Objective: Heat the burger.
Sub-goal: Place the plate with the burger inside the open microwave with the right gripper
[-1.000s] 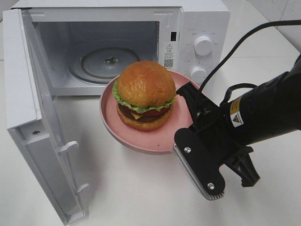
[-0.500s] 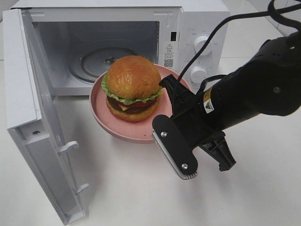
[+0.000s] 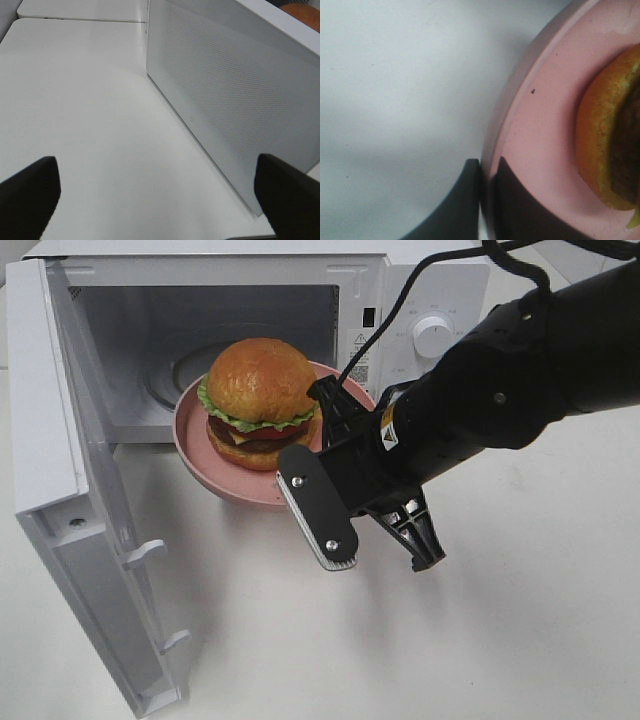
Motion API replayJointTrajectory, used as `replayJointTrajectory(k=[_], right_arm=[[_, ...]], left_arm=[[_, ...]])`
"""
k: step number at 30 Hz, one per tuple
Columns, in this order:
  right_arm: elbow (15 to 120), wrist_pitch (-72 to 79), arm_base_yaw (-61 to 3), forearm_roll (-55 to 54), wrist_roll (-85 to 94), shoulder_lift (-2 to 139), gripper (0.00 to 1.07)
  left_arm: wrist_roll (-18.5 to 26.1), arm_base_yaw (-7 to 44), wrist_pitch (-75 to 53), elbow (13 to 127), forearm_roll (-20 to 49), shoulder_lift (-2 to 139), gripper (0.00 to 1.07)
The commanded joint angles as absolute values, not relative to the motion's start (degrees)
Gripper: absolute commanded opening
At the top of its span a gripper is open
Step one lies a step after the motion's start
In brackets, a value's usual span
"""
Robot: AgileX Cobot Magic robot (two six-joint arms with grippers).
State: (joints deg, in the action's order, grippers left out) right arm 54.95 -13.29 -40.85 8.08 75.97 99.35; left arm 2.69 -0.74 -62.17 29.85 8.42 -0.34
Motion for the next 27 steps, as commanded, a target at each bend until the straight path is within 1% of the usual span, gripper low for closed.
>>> replayJointTrajectory(k=[1, 6, 12, 27], right_arm=[[57.3, -10.9, -40.7, 8.5, 74.6, 99.7, 0.00], [61.4, -14.5, -40.7, 8.7, 74.6, 102.7, 0.00], [64.4, -15.1, -40.7, 8.7, 74.1, 104.7, 0.00], [74.0, -16.9, -40.7, 11.1, 66.3, 111.2, 0.00]], left_arm=[[2.7, -0.5, -61.4, 29.7, 8.8, -1.3, 0.98], [2.7, -0.5, -61.4, 29.7, 8.8, -1.3, 0.98], [2.7, -0.5, -61.4, 29.7, 8.8, -1.3, 0.98], [2.7, -0.5, -61.4, 29.7, 8.8, -1.3, 0.98]])
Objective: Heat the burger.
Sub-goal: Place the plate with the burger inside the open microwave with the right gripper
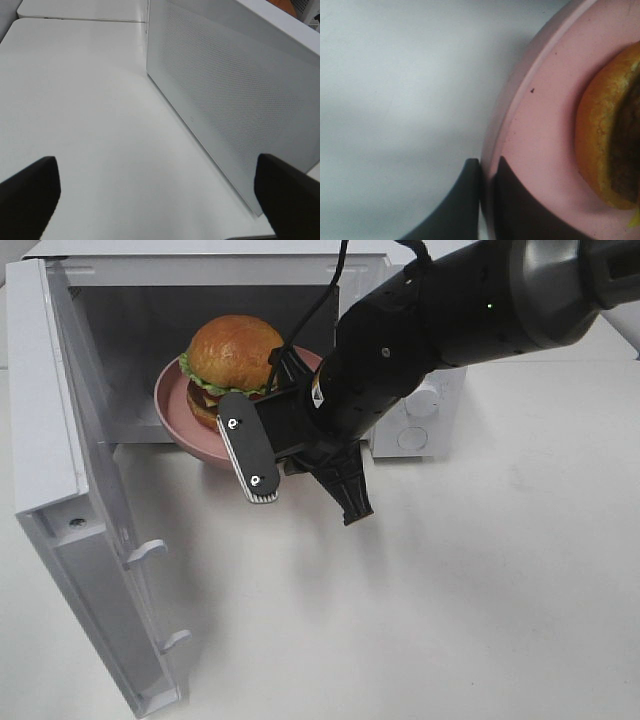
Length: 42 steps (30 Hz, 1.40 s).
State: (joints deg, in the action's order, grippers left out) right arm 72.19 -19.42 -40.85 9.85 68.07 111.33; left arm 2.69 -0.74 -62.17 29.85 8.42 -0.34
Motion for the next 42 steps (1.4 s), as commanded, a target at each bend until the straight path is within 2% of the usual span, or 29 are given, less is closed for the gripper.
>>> replayJointTrajectory(k=[1, 13, 29, 42], right_arm=[[75.3, -17.4, -40.7, 12.4, 63.9, 112.2, 0.00], [82.8, -17.6, -40.7, 14.7, 58.7, 117.7, 0.00], [99.6, -21.1, -40.7, 20.2, 53.5, 128.2, 0.00], [105.7, -21.5, -40.1, 23.7, 50.9, 132.1, 0.00]], left_arm=[[2.7, -0.5, -61.4, 29.7, 8.8, -1.3, 0.98], [2.7, -0.5, -61.4, 29.7, 8.8, -1.3, 0.98], [2.7, -0.5, -61.4, 29.7, 8.7, -1.3, 0.98], [2.7, -0.5, -61.4, 29.7, 8.3, -1.3, 0.98]])
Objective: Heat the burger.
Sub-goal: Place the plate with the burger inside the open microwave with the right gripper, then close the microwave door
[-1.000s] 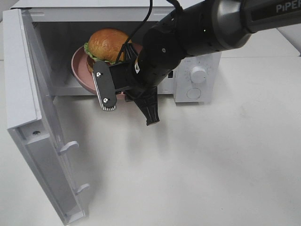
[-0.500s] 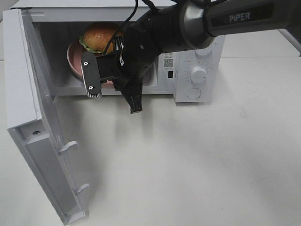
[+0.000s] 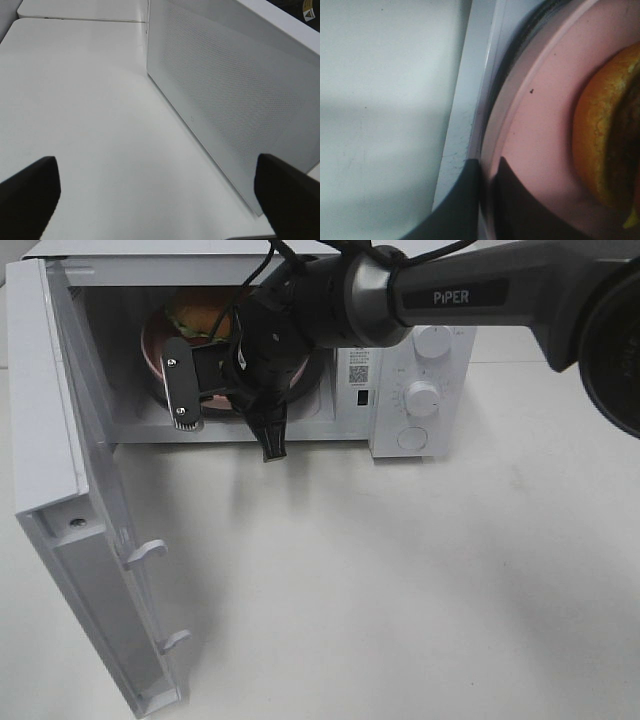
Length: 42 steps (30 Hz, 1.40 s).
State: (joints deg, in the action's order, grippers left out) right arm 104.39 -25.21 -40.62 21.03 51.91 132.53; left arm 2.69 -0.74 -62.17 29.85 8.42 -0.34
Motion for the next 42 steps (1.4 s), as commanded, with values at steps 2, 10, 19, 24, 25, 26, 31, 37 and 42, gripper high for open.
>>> replayJointTrajectory(k=[2, 10, 19, 24, 25, 26, 31, 37, 42], right_arm=[[106.1, -21.4, -39.5, 23.9, 50.8, 132.5, 0.00], [107.1, -20.3, -38.8, 23.5, 50.6, 133.8, 0.00], [107.6, -20.0, -38.2, 23.0, 51.2, 135.4, 0.02], [107.6, -18.9, -38.3, 22.6, 51.2, 135.4, 0.08], [107.6, -18.7, -38.3, 22.6, 51.2, 135.4, 0.10], [107.6, -18.7, -38.3, 22.2, 51.2, 135.4, 0.17], [107.6, -19.0, -38.3, 21.4, 51.1, 135.4, 0.42], [107.6, -21.1, -38.3, 19.5, 50.9, 135.4, 0.59], [106.2, -21.4, -39.0, 18.9, 50.2, 134.4, 0.62]], left_arm=[[2.7, -0.5, -61.4, 29.7, 8.3, -1.3, 0.98], [2.7, -0.5, -61.4, 29.7, 8.3, -1.3, 0.98], [2.7, -0.5, -61.4, 29.7, 8.3, -1.3, 0.98], [2.7, -0.5, -61.4, 29.7, 8.3, -1.3, 0.98], [2.7, -0.5, -61.4, 29.7, 8.3, -1.3, 0.98], [2.7, -0.5, -61.4, 29.7, 8.3, -1.3, 0.98], [2.7, -0.5, -61.4, 29.7, 8.3, -1.3, 0.98], [2.7, -0.5, -61.4, 29.7, 8.3, -1.3, 0.98], [2.7, -0.5, -61.4, 29.7, 8.3, -1.3, 0.98]])
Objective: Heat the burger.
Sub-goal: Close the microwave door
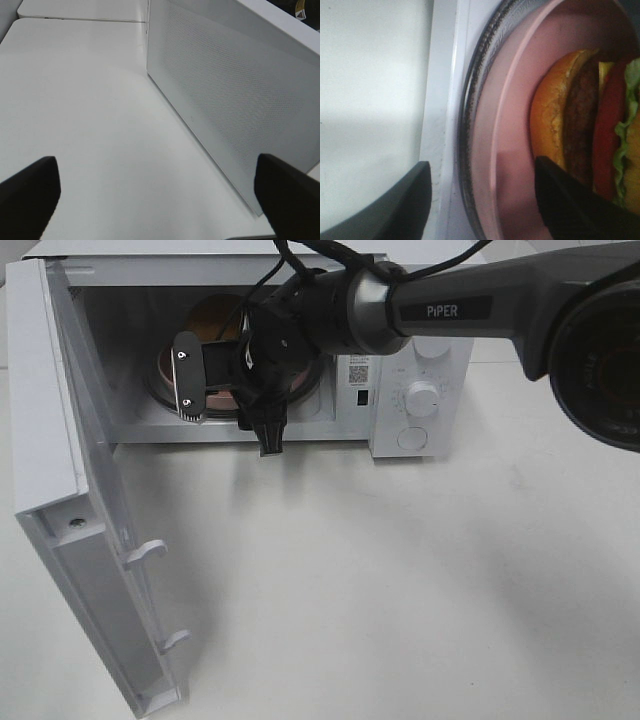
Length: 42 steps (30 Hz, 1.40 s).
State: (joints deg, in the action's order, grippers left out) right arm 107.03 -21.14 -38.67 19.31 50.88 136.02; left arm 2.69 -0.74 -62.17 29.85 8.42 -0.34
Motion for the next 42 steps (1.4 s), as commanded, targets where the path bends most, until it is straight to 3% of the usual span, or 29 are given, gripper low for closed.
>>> replayJointTrajectory(k=[1, 11, 13, 42], right_arm=[[106.2, -21.4, -39.0, 18.9, 50.2, 134.4, 0.62], [94.5, -14.2, -38.8, 20.3, 50.2, 126.8, 0.73], [90.2, -11.2, -38.8, 20.4, 50.2, 123.8, 0.80], [61.4, -4.6, -38.8, 21.5, 46.5, 99.7, 0.76]], left_arm=[[2.7, -0.5, -61.4, 29.7, 8.3, -1.3, 0.98], [2.7, -0.5, -61.4, 29.7, 8.3, -1.3, 0.98], [2.7, -0.5, -61.4, 29.7, 8.3, -1.3, 0.98], [2.7, -0.5, -61.4, 29.7, 8.3, -1.3, 0.98]])
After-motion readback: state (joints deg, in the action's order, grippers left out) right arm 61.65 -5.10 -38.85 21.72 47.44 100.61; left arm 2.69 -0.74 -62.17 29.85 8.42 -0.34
